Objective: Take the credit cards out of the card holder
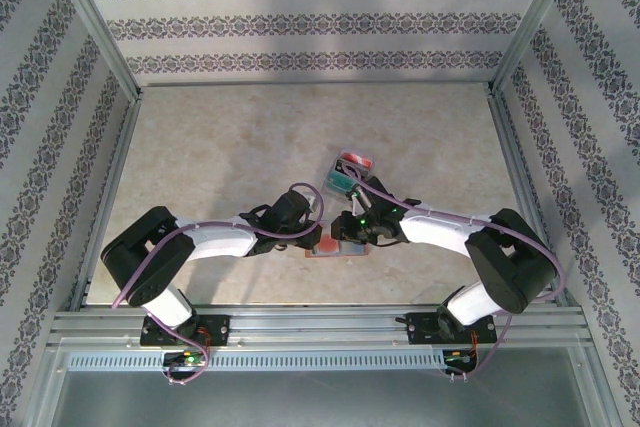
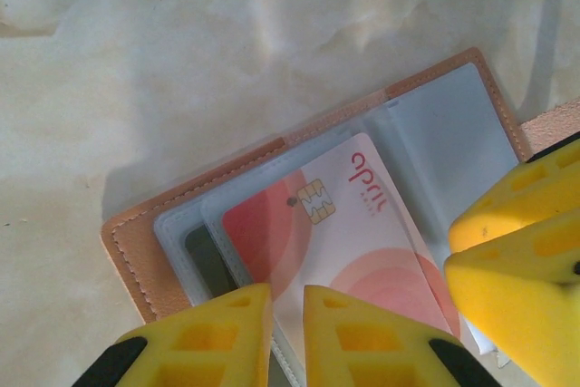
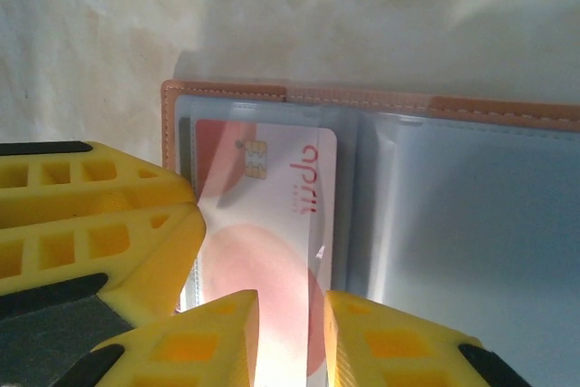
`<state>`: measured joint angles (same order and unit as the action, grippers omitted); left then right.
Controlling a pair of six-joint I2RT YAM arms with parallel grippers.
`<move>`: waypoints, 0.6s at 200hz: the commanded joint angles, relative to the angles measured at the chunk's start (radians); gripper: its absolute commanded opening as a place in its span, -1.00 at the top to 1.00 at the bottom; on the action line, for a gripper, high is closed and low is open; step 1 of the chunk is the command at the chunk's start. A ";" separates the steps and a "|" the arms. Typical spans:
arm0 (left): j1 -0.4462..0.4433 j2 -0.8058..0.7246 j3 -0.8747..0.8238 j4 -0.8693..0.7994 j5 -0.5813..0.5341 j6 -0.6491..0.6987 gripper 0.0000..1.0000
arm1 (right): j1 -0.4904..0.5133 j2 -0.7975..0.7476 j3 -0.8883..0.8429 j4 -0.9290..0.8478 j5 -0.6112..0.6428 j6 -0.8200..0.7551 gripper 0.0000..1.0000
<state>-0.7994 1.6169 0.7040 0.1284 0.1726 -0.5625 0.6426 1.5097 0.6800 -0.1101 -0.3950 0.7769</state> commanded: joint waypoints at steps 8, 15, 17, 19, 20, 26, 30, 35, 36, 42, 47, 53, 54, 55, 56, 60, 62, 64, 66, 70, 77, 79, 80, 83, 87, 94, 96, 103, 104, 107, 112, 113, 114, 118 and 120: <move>-0.011 0.012 0.000 -0.006 -0.002 -0.017 0.69 | -0.019 0.023 -0.029 0.030 -0.017 0.022 0.47; -0.011 0.011 0.000 -0.006 -0.002 -0.017 0.71 | -0.020 0.027 -0.034 0.037 -0.019 0.024 0.47; -0.011 0.011 -0.001 -0.005 0.000 -0.017 0.72 | -0.020 0.028 -0.035 0.039 -0.020 0.024 0.48; -0.011 0.011 0.000 -0.006 -0.001 -0.017 0.72 | -0.021 0.029 -0.036 0.042 -0.022 0.025 0.48; -0.011 0.011 0.000 -0.006 -0.001 -0.017 0.72 | -0.020 0.030 -0.037 0.043 -0.023 0.025 0.48; -0.011 0.012 0.000 -0.006 0.000 -0.017 0.72 | -0.022 0.033 -0.039 0.050 -0.026 0.026 0.48; -0.011 0.012 0.000 -0.007 -0.001 -0.017 0.72 | -0.021 0.036 -0.040 0.053 -0.028 0.028 0.48; -0.011 0.012 0.000 -0.007 -0.001 -0.017 0.72 | -0.023 0.040 -0.043 0.062 -0.032 0.031 0.49; -0.011 0.013 0.000 -0.007 -0.001 -0.017 0.72 | -0.023 0.041 -0.043 0.064 -0.033 0.030 0.49; -0.011 0.014 0.001 -0.008 0.000 -0.017 0.72 | -0.023 0.045 -0.046 0.077 -0.041 0.034 0.49; -0.011 0.015 0.002 -0.010 0.000 -0.016 0.73 | -0.024 0.049 -0.050 0.090 -0.047 0.038 0.50; -0.011 0.016 0.003 -0.012 0.001 -0.016 0.73 | -0.024 0.054 -0.054 0.107 -0.055 0.043 0.51; -0.011 0.016 0.003 -0.012 0.001 -0.016 0.73 | -0.024 0.054 -0.055 0.109 -0.056 0.044 0.51; -0.011 0.017 0.003 -0.012 0.001 -0.016 0.73 | -0.024 0.055 -0.055 0.111 -0.058 0.044 0.52; -0.011 0.017 0.003 -0.012 0.001 -0.016 0.73 | -0.025 0.056 -0.056 0.114 -0.060 0.045 0.52; -0.011 0.017 0.002 -0.011 0.002 -0.016 0.74 | -0.025 0.058 -0.058 0.123 -0.067 0.049 0.54; -0.011 0.018 0.003 -0.011 0.003 -0.016 0.74 | -0.025 0.060 -0.059 0.128 -0.069 0.050 0.54; -0.011 0.018 0.003 -0.012 0.003 -0.016 0.74 | -0.026 0.061 -0.060 0.132 -0.071 0.052 0.54; -0.011 0.018 0.003 -0.012 0.003 -0.016 0.74 | -0.026 0.062 -0.061 0.136 -0.072 0.054 0.54; -0.011 0.018 0.003 -0.012 0.002 -0.016 0.74 | -0.027 0.063 -0.063 0.144 -0.077 0.056 0.55; -0.011 0.021 0.003 -0.012 0.002 -0.016 0.75 | -0.027 0.064 -0.067 0.156 -0.083 0.059 0.56; -0.011 0.021 0.003 -0.013 0.003 -0.016 0.75 | -0.028 0.064 -0.068 0.160 -0.085 0.059 0.56; -0.011 0.021 0.003 -0.013 0.003 -0.016 0.76 | -0.029 0.064 -0.068 0.161 -0.086 0.061 0.56; -0.011 0.022 0.003 -0.013 0.004 -0.016 0.77 | -0.029 0.064 -0.069 0.166 -0.089 0.062 0.57; -0.011 0.024 0.003 -0.013 0.005 -0.016 0.79 | -0.029 0.063 -0.071 0.172 -0.092 0.063 0.57; -0.011 0.026 0.002 -0.015 0.006 -0.016 0.81 | -0.031 0.060 -0.074 0.181 -0.096 0.066 0.58; -0.011 0.026 0.003 -0.015 0.007 -0.016 0.81 | -0.031 0.059 -0.074 0.183 -0.097 0.067 0.58; -0.011 0.029 0.002 -0.016 0.008 -0.016 0.82 | -0.033 0.054 -0.077 0.190 -0.100 0.067 0.59; -0.011 0.029 0.002 -0.016 0.008 -0.016 0.83 | -0.033 0.053 -0.077 0.191 -0.101 0.068 0.59; -0.011 0.029 0.002 -0.016 0.010 -0.016 0.83 | -0.035 0.051 -0.077 0.193 -0.103 0.069 0.59; -0.011 0.030 0.001 -0.016 0.010 -0.016 0.83 | -0.036 0.047 -0.078 0.196 -0.106 0.069 0.60; -0.011 0.030 0.000 -0.016 0.010 -0.016 0.83 | -0.036 0.046 -0.078 0.197 -0.106 0.069 0.60; -0.011 0.031 0.000 -0.016 0.010 -0.016 0.83 | -0.036 0.046 -0.078 0.197 -0.106 0.069 0.60; -0.011 0.031 0.000 -0.016 0.011 -0.017 0.84 | -0.037 0.042 -0.079 0.199 -0.108 0.069 0.60; -0.011 0.031 0.000 -0.016 0.011 -0.017 0.84 | -0.038 0.041 -0.079 0.200 -0.109 0.070 0.60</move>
<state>-0.7990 1.6226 0.7040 0.1287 0.1719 -0.5728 0.6167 1.5570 0.6163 0.0219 -0.4652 0.8326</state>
